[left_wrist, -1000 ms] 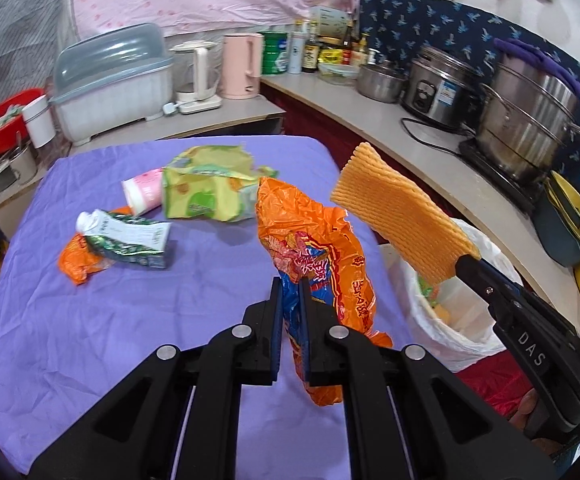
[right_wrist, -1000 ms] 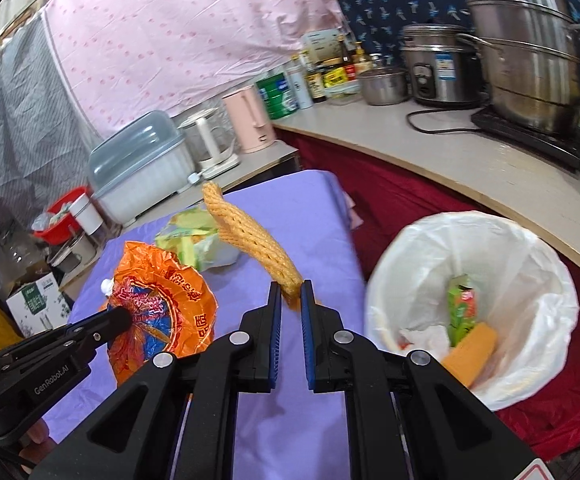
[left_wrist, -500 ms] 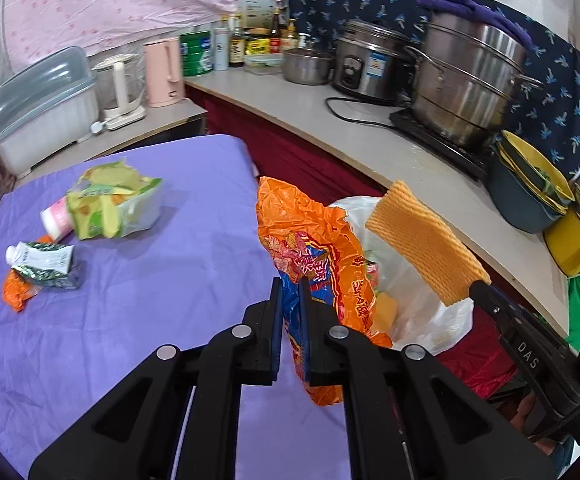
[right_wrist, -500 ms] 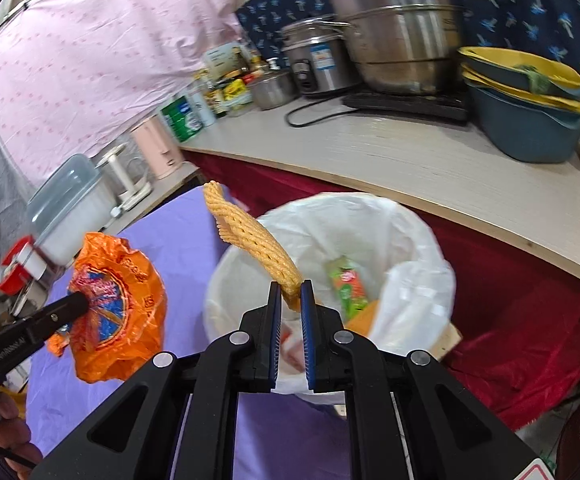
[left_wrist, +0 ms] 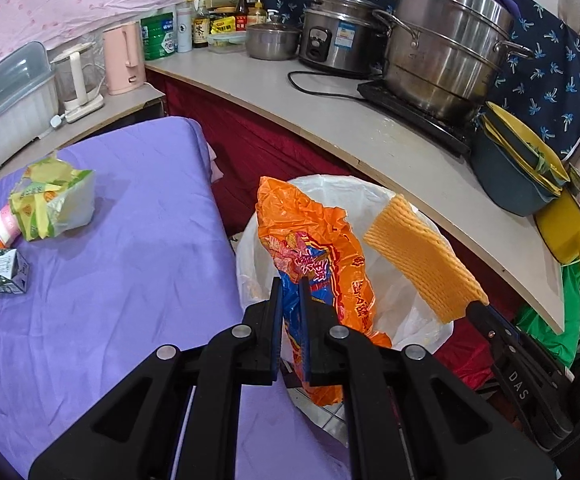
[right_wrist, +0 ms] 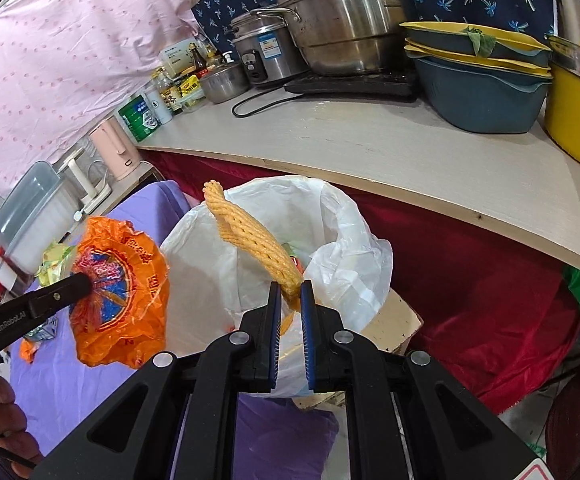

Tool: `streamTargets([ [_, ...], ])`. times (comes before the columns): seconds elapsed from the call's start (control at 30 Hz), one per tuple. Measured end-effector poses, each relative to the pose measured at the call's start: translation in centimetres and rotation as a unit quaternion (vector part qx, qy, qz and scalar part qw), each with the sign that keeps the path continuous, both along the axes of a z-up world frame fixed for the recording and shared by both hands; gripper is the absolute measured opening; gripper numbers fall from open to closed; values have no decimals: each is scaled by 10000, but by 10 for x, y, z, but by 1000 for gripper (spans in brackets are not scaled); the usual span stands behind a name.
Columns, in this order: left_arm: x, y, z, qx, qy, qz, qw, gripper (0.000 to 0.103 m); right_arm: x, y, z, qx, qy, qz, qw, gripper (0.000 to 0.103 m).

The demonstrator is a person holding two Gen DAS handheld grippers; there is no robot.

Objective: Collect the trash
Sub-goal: 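Carry the snack bag and foam net over the bin with both tools, then open both tools to drop the snack bag and foam net into the bin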

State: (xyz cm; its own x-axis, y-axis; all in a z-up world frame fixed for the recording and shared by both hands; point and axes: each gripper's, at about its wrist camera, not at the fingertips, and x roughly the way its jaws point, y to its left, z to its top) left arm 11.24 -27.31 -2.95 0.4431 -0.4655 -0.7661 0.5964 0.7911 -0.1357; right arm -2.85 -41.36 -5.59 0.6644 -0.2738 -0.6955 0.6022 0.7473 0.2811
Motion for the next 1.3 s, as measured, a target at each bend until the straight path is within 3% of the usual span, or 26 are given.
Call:
streamTargets([
  [0.5, 7, -9, -17, 185, 36, 18, 9998, 10, 7, 2, -1, 16, -26, -85, 10000, 17],
  [0.63, 7, -4, -14, 168, -53, 134, 9998, 35, 9, 5, 5, -29, -93, -92, 9999, 27],
  [0.83, 10, 1, -9, 100, -34, 144, 9998, 35, 11, 12, 16, -78, -210, -71, 9997, 36],
  [1.3, 18, 47, 1, 42, -113, 547, 9984, 35, 24, 44, 33, -230, -316, 212, 9990, 42],
])
